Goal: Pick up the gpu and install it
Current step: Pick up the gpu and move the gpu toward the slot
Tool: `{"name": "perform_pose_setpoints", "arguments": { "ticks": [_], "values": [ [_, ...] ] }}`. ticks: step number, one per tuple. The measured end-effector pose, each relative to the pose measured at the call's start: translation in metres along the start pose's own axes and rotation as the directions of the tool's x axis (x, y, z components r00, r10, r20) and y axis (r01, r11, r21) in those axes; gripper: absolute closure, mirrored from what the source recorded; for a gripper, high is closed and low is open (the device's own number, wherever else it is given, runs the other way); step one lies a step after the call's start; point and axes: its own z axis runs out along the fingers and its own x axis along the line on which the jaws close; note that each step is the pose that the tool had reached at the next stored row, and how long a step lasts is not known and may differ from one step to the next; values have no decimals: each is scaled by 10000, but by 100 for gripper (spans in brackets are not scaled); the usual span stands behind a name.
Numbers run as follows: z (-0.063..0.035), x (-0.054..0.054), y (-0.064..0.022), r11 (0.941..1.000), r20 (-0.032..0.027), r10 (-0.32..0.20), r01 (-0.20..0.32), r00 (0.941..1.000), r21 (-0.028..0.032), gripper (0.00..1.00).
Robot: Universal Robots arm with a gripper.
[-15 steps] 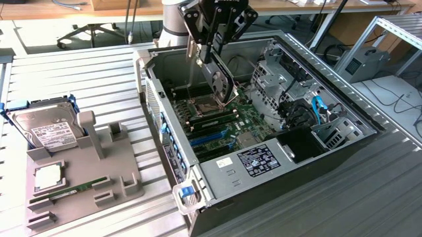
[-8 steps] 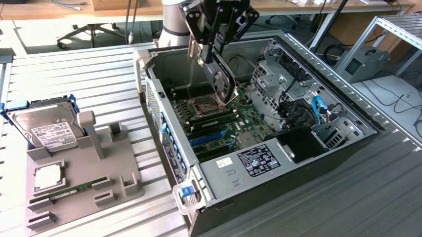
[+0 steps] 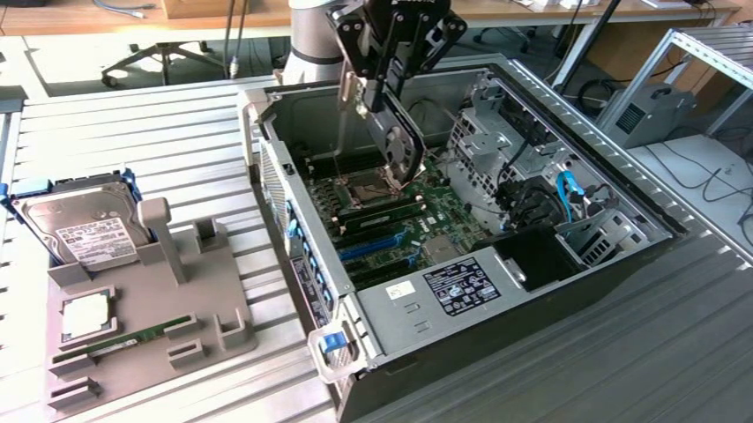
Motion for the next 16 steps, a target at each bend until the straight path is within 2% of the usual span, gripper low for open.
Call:
{"name": "perform_pose_setpoints", "arguments": {
  "ticks": [11,16],
  "values": [
    [-3,-74,0,10000,0,0,0,10000,0,73],
    [-7,-150,-1,10000,0,0,0,10000,0,73]
  ]
}}
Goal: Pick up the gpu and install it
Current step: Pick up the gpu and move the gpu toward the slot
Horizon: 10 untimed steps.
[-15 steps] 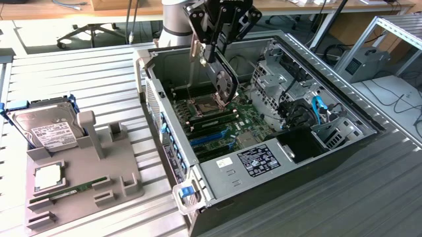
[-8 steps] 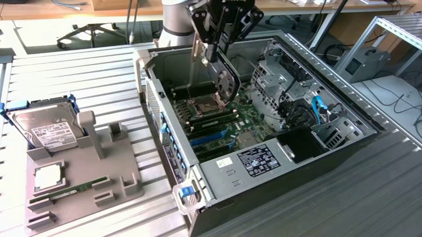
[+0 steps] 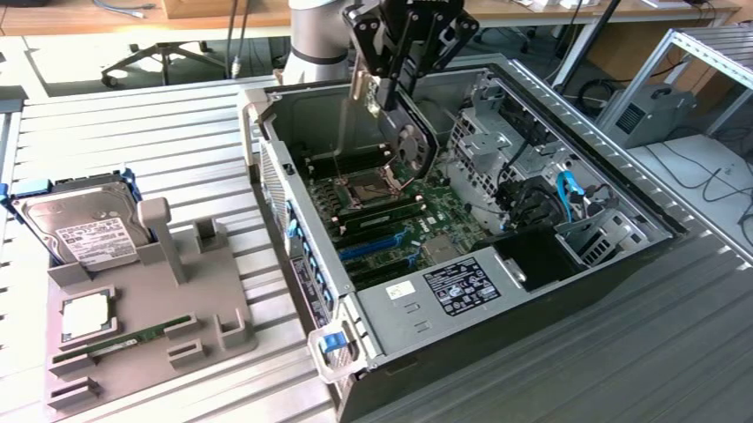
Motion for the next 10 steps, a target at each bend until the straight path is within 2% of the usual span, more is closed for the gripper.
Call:
{"name": "perform_pose_setpoints", "arguments": {
  "ticks": [10],
  "values": [
    [-4,-89,0,10000,0,0,0,10000,0,73]
  ]
}}
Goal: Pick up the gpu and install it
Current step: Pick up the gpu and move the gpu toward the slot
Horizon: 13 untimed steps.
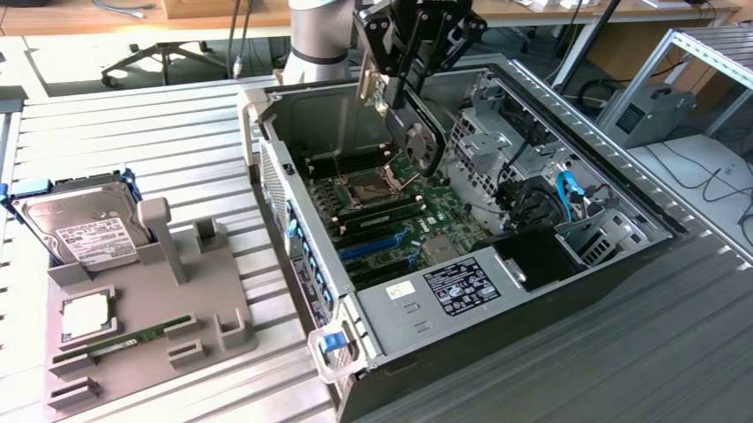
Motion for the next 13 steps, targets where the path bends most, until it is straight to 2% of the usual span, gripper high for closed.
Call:
{"name": "perform_pose_setpoints", "arguments": {
  "ticks": [13],
  "values": [
    [18,-42,-1,10000,0,0,0,10000,0,73]
  ]
}}
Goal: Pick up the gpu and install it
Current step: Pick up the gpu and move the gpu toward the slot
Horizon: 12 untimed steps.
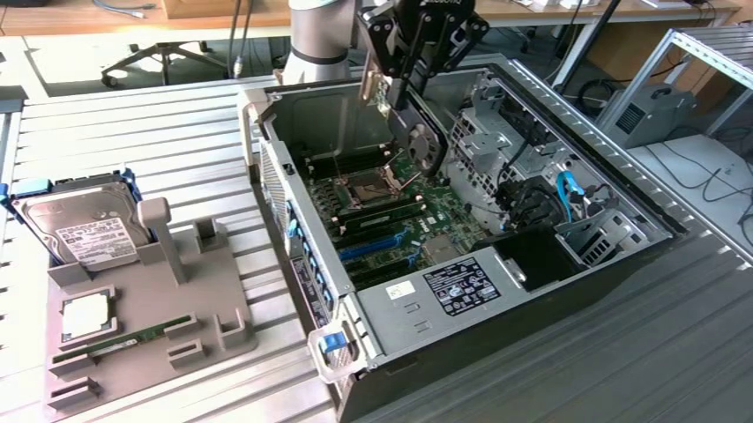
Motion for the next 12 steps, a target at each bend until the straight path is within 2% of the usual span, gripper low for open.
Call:
{"name": "perform_pose_setpoints", "arguments": {
  "ticks": [12],
  "values": [
    [37,-68,-1,10000,-1,0,0,10000,1,73]
  ]
}}
